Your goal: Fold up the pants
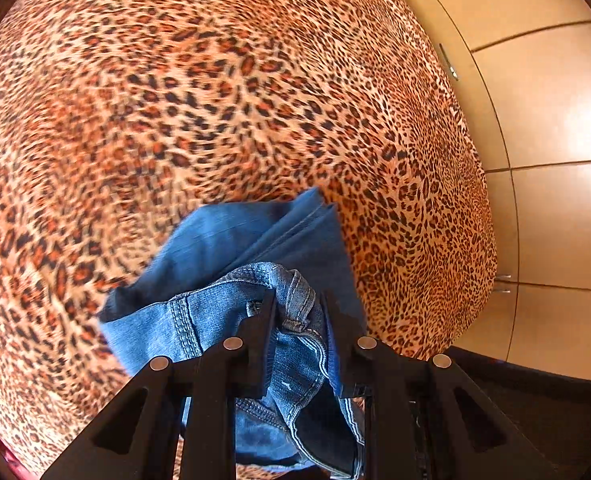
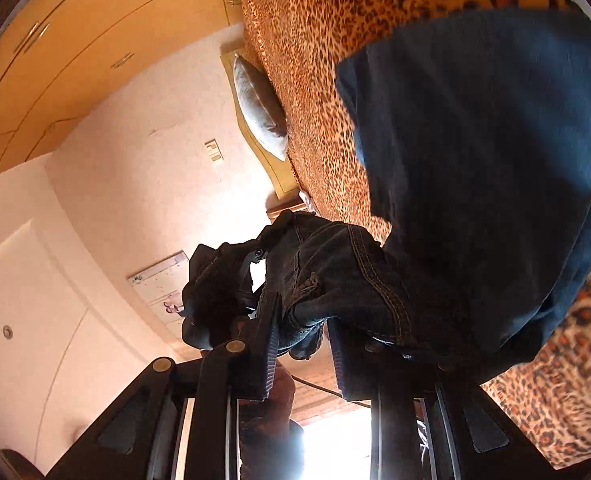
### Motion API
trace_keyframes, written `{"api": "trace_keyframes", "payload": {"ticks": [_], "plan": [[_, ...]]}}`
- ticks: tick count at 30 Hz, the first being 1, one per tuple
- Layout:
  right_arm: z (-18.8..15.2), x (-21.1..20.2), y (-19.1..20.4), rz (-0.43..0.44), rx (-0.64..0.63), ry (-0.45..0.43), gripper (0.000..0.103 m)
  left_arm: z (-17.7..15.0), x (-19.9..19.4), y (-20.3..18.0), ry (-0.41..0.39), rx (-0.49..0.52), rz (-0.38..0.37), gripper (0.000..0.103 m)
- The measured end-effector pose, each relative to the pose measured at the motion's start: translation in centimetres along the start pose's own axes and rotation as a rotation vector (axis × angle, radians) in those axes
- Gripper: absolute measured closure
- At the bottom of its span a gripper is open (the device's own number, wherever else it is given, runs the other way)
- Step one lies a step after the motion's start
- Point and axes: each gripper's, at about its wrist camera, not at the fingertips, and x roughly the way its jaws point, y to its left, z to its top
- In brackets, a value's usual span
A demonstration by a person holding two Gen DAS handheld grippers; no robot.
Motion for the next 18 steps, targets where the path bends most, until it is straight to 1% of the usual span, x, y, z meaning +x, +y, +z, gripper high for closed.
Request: {"api": "trace_keyframes", "payload": {"ticks": [2,5,7,8,9,10,11,12,13,14,15,16,18], "plan": [[2.3,-1.8,-0.7,0.003,0.053,-0.023,0.078,1.4,4.2,-3.2,0.043,0.012,0.04,0.083],[4.8,-3.9,-2.8,0.021,0.158,-0.04,0.078,2.9,10.6,-6.8,0.108,0.042,0.148,0.082],[5.8,-4.8,-3.7,-0.007,0.201,-0.053,0.078,3.3,13.4,-8.2,0.141,0.064,0.219,0.08],[6.2,-5.0,-4.3,0.005,0.234,-0.045,0.078,3.5,14.1,-8.8,0.145,0.072,0.241,0.075],[6.5,-5.1,-4.9,0.02,0.272,-0.033,0.078,3.7,14.4,-9.3,0.148,0.075,0.244,0.072],[6.7,-4.9,-4.7,0.022,0.294,-0.016,0.077,3.8,14.4,-9.6,0.156,0.07,0.231,0.063],[6.9,-4.8,-4.6,0.019,0.303,0.005,0.077,3.9,14.2,-9.9,0.155,0.06,0.212,0.059],[7.0,-4.6,-4.5,0.017,0.309,0.027,0.075,4.1,13.8,-9.9,0.146,0.052,0.2,0.059],[7.0,-4.4,-4.4,0.021,0.318,0.047,0.061,4.1,13.1,-10.1,0.135,0.046,0.181,0.058],[7.2,-5.0,-4.3,0.037,0.328,0.059,0.048,4.1,12.2,-10.3,0.127,0.039,0.145,0.056],[7.8,-5.3,-3.9,0.051,0.328,0.059,0.023,4.0,11.2,-10.5,0.117,0.027,0.111,0.056],[8.3,-5.8,-3.4,0.058,0.314,0.051,0.02,3.8,9.9,-10.5,0.097,0.014,0.082,0.053],[8.9,-6.8,-2.2,0.092,0.289,0.055,0.02,3.0,7.2,-10.3,0.039,0.007,0.031,0.043]]}}
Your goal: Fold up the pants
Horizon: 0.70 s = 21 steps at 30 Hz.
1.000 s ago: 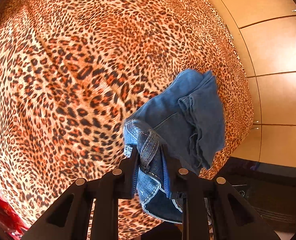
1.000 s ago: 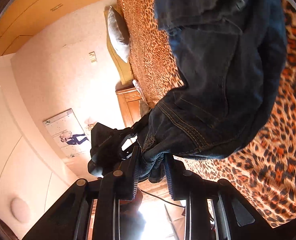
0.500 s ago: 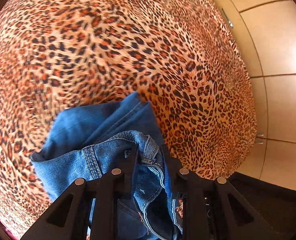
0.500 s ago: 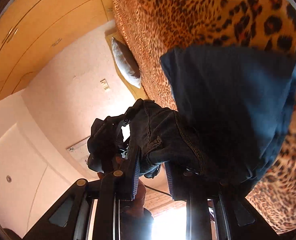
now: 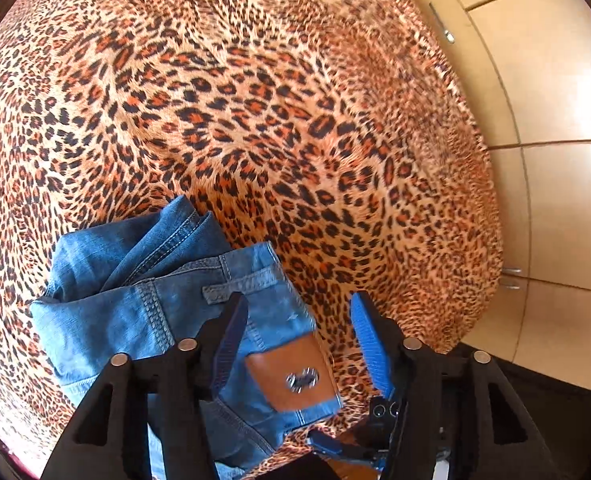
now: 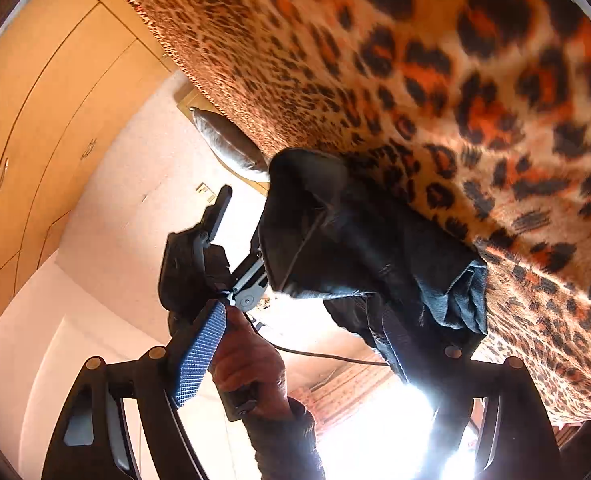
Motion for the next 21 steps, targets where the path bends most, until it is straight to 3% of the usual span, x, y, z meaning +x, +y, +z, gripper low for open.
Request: {"api": "trace_keyframes", "payload": {"ticks": [2,3,9,14,18,21], "plan": [[0.1,-1.0,1.8,0.002,-0.042,0.014,0.02,-1.6,-2.6,1.1,-0.068,-0.014,-0.025,0.028],[0.1,-1.3,2.9,-0.012,-0.089,0.026,0.02,-2.6,-3.6,2.0,-0.091,-0.024,-0.025,0.027],[-1.0,-1.1,9.5,-0.183,-0.337,0.054,0.019,-10.0,-5.9,10.2,-0.142,-0.201,-0.082,0.027],[-3.2,3.7,14.1,-0.404,-0.574,0.118,0.018,-16.9,-4.6,15.6,-0.133,-0.37,-0.191,0.027],[-3.8,9.1,16.2,-0.532,-0.742,0.246,0.018,-20.2,-3.5,16.3,-0.151,-0.444,-0.203,0.027],[-4.2,13.6,15.9,-0.605,-0.862,0.419,0.018,-21.6,-3.5,15.4,-0.231,-0.479,-0.165,0.027]]}}
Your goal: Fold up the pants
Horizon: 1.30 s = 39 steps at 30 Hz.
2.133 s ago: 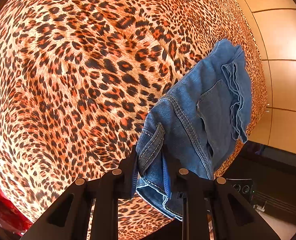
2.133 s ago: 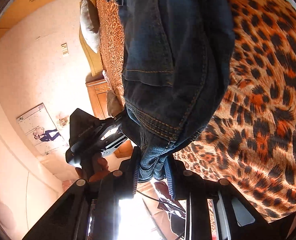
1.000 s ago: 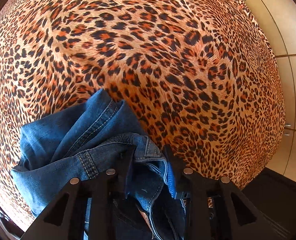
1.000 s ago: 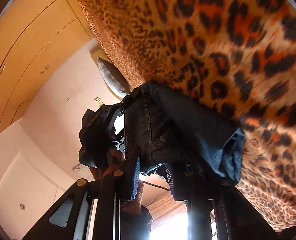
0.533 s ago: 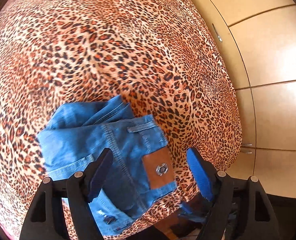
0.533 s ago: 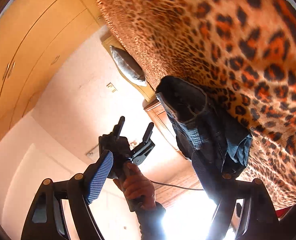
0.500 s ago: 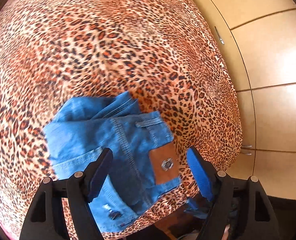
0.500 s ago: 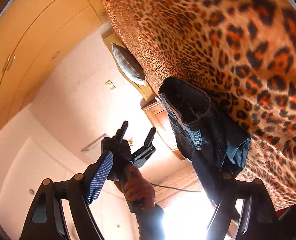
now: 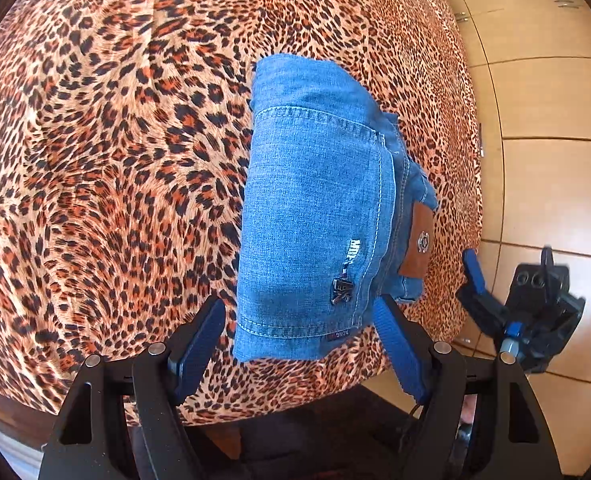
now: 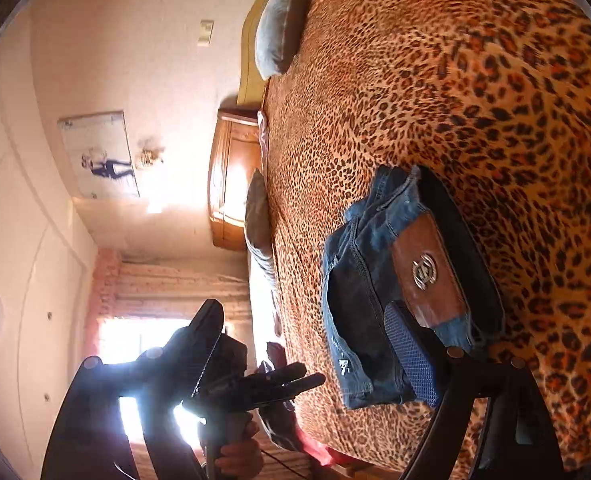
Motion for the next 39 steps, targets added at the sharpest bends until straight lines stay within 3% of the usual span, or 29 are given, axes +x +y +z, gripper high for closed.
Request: {"api": "trace_keyframes", "payload": {"ticks": [2,4,8,9,10,11,12,14,18,23,25,29,31,34,36,38,39], "plan": [[1.8,2.9,1.4,-0.035,-0.109,0.088,0.023,-0.9,0.4,-0.2,-0.059,-0.045,0.038,0.027],[3.0,6.0,2.3,-0.079,-0.218,0.185,0.033,-2.1,1.5,-0.5,-0.091,-0.092,0.022,0.026],[3.3,11.1,1.6,-0.29,-0.462,0.343,0.035,-3.6,6.2,-0.9,-0.113,-0.123,0.181,0.026],[3.2,12.4,0.4,-0.368,-0.498,0.392,0.039,-3.7,7.6,-0.4,-0.097,-0.147,0.199,0.024],[3.4,13.7,-1.5,-0.421,-0.495,0.452,0.051,-3.7,8.7,0.5,-0.081,-0.189,0.18,0.022],[3.5,14.4,-2.8,-0.448,-0.487,0.49,0.057,-3.7,9.0,1.1,-0.09,-0.227,0.156,0.021],[4.2,14.7,-3.4,-0.426,-0.48,0.489,0.058,-3.8,8.7,1.2,-0.103,-0.25,0.137,0.022],[4.6,14.2,-2.5,-0.395,-0.482,0.505,0.057,-4.2,7.4,0.4,-0.127,-0.248,0.116,0.032],[5.4,13.5,2.1,-0.236,-0.584,0.491,0.054,-6.5,3.4,-1.8,-0.267,-0.216,0.116,0.032],[3.7,18.3,5.2,-0.196,-0.725,0.575,0.054,-7.8,1.0,-0.9,-0.395,-0.376,0.013,0.031],[2.8,20.9,4.7,-0.231,-0.755,0.618,0.053,-7.4,1.0,-0.2,-0.404,-0.396,0.052,0.031],[2.8,25.4,1.8,-0.39,-0.786,0.683,0.056,-6.4,4.6,1.7,-0.289,-0.424,0.171,0.028],[3.0,25.5,1.3,-0.377,-0.768,0.679,0.055,-6.3,5.7,2.7,-0.284,-0.445,0.157,0.022],[3.2,24.3,2.3,-0.359,-0.796,0.685,0.056,-6.3,4.4,2.5,-0.286,-0.454,0.125,0.029],[3.9,21.8,3.6,-0.288,-0.78,0.669,0.053,-6.8,3.0,1.4,-0.313,-0.407,0.163,0.032],[4.3,18.7,4.6,-0.19,-0.741,0.686,0.051,-7.8,1.3,-0.1,-0.35,-0.363,0.148,0.03],[4.1,16.9,4.7,-0.146,-0.721,0.707,0.045,-8.2,0.9,-0.8,-0.36,-0.342,0.14,0.029]]}}
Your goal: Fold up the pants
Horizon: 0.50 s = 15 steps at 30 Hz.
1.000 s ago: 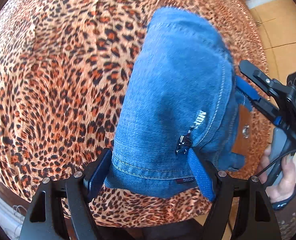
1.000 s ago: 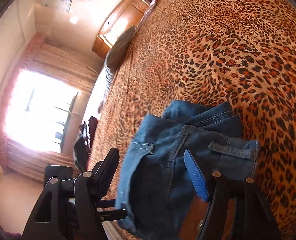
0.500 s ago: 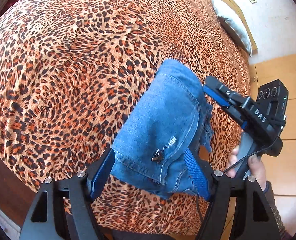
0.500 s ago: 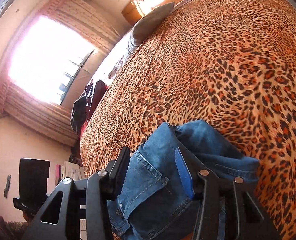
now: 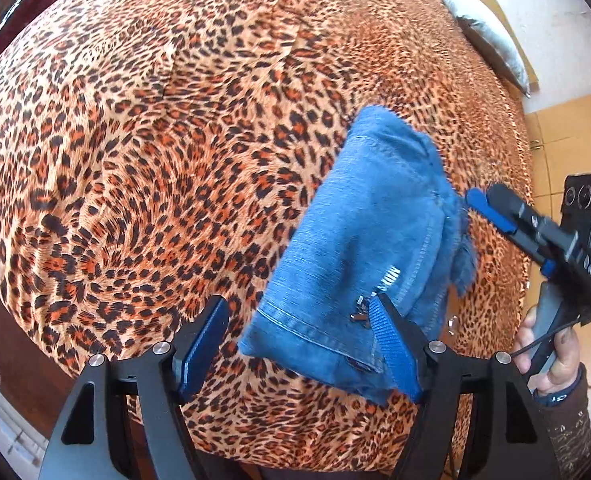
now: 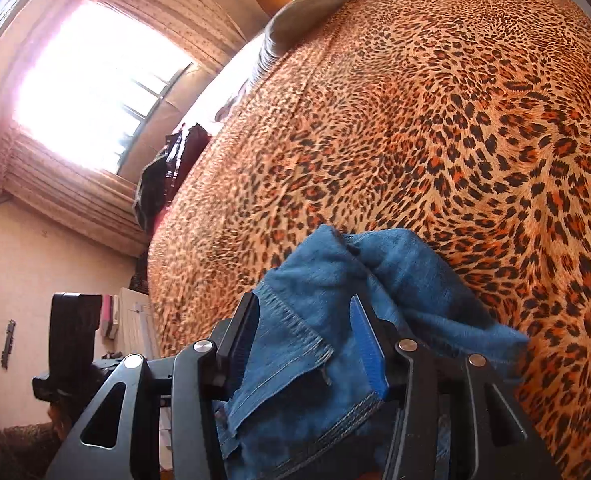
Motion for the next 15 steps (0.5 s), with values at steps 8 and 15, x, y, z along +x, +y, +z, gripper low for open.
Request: {"api": "trace_keyframes", "payload": {"ticks": [8,15], "plan": [[-12.7,1.0,0.2,0.071,0.078,0.16,0.043,-0.4,4.6,1.5,0.115,0.014,0.093,0.016],[-13.0,-4.2,-0.1,0.131,0.227,-0.095,0.035,0.5,0.6,-0.8,0.071,0.109,0.076,0.025]]}}
